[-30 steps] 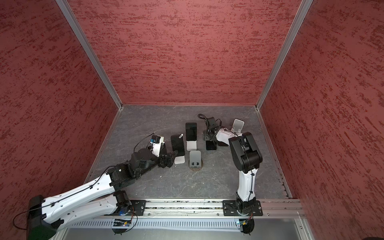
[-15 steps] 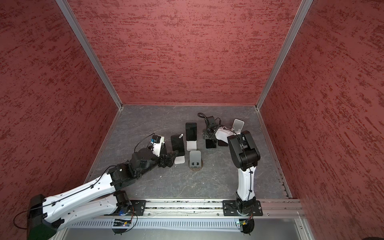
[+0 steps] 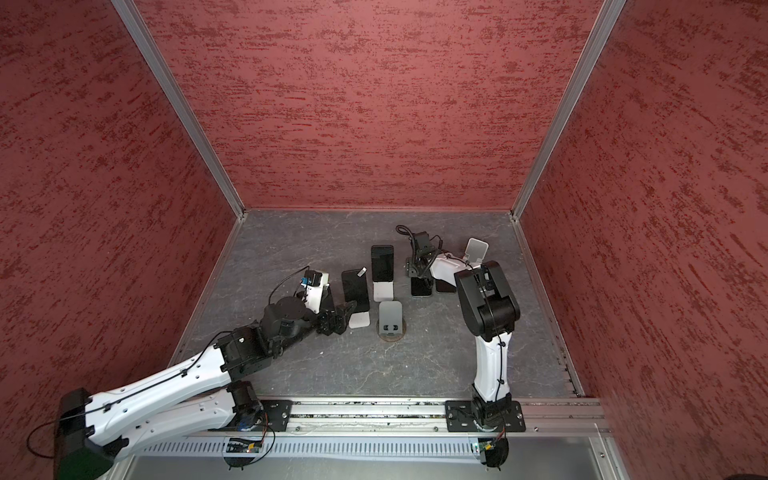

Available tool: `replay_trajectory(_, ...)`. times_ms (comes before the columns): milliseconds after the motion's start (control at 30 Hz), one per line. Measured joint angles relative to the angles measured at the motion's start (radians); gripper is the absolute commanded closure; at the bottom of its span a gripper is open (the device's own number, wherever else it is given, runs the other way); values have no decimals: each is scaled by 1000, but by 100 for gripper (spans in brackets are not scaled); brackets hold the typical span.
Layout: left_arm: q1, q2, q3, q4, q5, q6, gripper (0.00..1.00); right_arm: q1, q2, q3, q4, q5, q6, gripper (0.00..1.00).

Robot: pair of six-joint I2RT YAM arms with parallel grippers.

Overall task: Remove the phone from the phone stand
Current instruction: 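Lower the teal-edged phone flat beside the black phone and open the right gripper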

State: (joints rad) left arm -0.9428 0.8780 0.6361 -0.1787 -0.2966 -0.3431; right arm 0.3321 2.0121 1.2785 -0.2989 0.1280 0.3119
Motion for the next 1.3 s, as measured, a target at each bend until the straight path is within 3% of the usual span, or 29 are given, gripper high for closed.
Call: replay_trajectory(1300, -1, 10, 0, 11, 0, 5, 1, -3, 14, 9, 21, 4, 0, 21)
